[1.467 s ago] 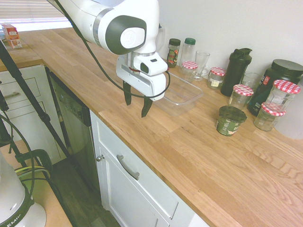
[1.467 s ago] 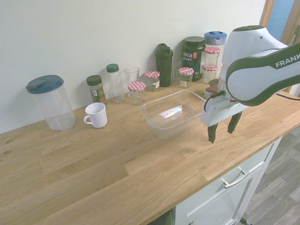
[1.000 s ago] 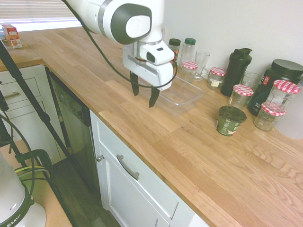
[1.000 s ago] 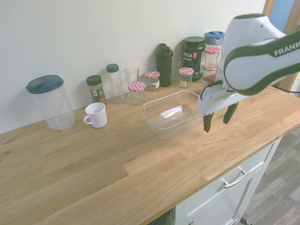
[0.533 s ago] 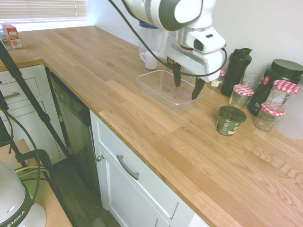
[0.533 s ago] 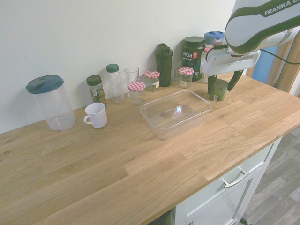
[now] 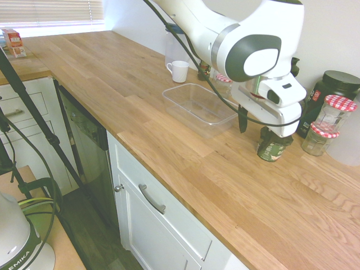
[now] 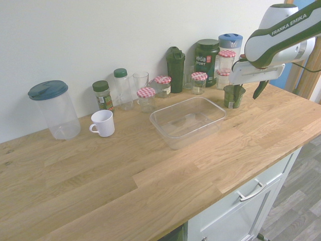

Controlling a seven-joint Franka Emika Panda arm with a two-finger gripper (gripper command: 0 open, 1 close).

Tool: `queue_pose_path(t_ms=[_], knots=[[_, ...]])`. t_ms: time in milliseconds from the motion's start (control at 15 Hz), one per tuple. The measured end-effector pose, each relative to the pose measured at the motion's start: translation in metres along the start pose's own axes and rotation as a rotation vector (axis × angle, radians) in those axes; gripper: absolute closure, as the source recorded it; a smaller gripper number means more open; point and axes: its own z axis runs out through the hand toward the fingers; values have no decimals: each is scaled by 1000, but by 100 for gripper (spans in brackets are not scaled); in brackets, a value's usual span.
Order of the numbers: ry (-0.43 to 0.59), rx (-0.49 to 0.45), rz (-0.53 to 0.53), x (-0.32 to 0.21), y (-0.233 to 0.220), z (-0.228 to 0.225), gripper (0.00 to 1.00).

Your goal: Put the cereal into the container

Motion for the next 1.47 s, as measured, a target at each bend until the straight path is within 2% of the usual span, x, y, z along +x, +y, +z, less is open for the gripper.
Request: queue_pose_path(t_ms=[600,1467], knots=[[16,27,29,15,-26,43,0],[37,41,67,39,-58,60,0]])
